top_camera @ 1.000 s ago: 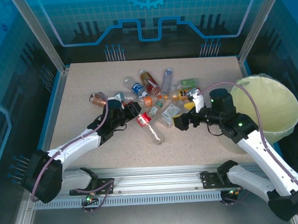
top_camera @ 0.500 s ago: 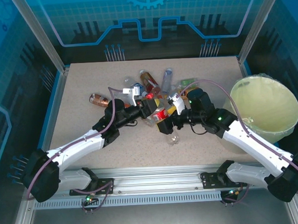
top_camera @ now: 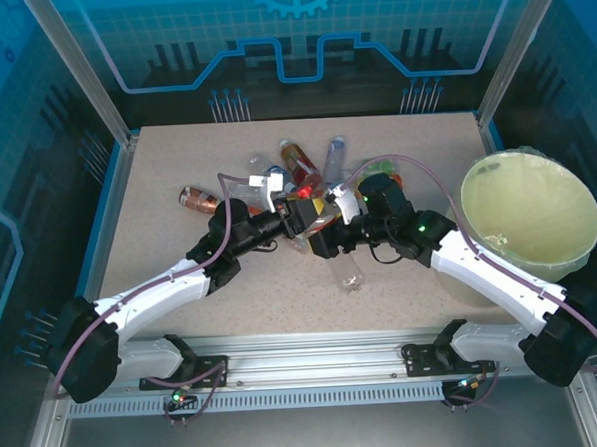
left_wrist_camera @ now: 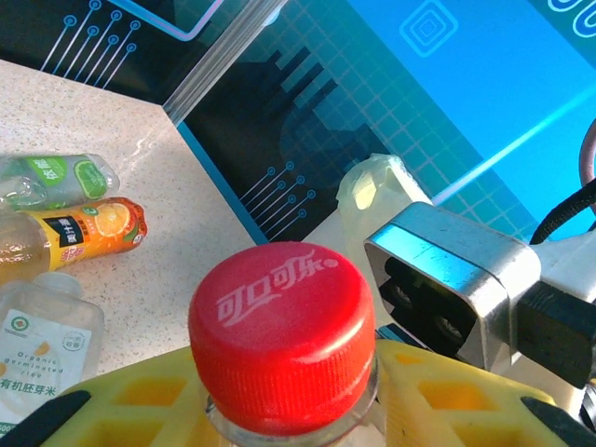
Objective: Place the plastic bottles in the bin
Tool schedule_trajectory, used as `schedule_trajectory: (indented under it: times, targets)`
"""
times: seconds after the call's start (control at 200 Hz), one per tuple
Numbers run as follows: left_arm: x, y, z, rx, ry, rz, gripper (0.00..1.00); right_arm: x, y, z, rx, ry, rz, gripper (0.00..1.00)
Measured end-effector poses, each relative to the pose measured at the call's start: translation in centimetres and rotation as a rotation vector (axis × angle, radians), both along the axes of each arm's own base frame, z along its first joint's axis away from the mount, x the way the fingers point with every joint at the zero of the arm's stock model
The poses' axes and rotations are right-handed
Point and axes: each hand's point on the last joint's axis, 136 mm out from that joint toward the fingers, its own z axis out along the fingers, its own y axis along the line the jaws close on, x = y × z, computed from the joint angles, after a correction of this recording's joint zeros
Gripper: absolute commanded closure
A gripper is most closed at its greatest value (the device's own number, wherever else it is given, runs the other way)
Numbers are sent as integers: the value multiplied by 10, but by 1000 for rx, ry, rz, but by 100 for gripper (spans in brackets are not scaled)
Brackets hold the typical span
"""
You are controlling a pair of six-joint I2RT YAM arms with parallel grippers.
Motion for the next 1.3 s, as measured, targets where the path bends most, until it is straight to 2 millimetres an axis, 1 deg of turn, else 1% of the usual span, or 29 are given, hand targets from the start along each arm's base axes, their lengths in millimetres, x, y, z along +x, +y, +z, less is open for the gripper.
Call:
schedule_trajectory:
  times: [0.01,0.07,0.105,0.14,0.185,0.235,0.295,0.335,0.47,0.52,0.615,0.66,0.735,0.835,0.94,1.041,1.181,1.231,1.301]
  targets:
    - [0,0,0,1,-1,0,50,0,0,0,-1,-3,1,33]
    - [0,0,-1,8,-3,2,24,0,-1,-1,-7,-4,-1,35]
    - [1,0,-3,19,4,6,13,0,-2,-2,-15,-6,-2,37]
    - [3,1,-5,38,12,16,6,1,-3,-3,-24,-8,-5,38]
    - [6,2,-6,63,18,30,1,2,-6,-4,-39,-14,-16,40]
    - [8,5,-8,91,27,51,1,3,-9,-3,-53,-27,-29,42]
    - [8,10,-5,114,23,75,1,4,-15,-1,-73,-45,-49,44]
    - [7,15,1,119,17,92,1,5,-19,0,-86,-59,-64,45]
    - [0,36,29,89,-17,164,1,9,-34,4,-146,-104,-113,47]
    - [-1,44,36,83,-23,199,1,11,-42,7,-173,-121,-139,48]
    - [1,62,37,91,5,290,1,16,-58,18,-222,-168,-206,49]
    - [4,73,33,107,30,352,1,18,-67,26,-238,-195,-240,51]
    - [10,93,20,144,81,459,1,20,-83,46,-249,-259,-306,54]
    - [15,115,5,187,120,577,1,19,-109,80,-238,-370,-416,56]
    - [17,135,-19,248,160,671,1,14,-141,115,-221,-482,-536,59]
    - [16,146,-40,293,200,720,1,9,-176,150,-203,-583,-673,59]
    - [16,156,-62,331,242,761,1,5,-229,194,-197,-700,-892,58]
    - [18,161,-70,340,265,779,1,2,-250,207,-197,-728,-982,58]
    - [20,168,-83,354,305,806,1,-2,-276,219,-201,-752,-1098,58]
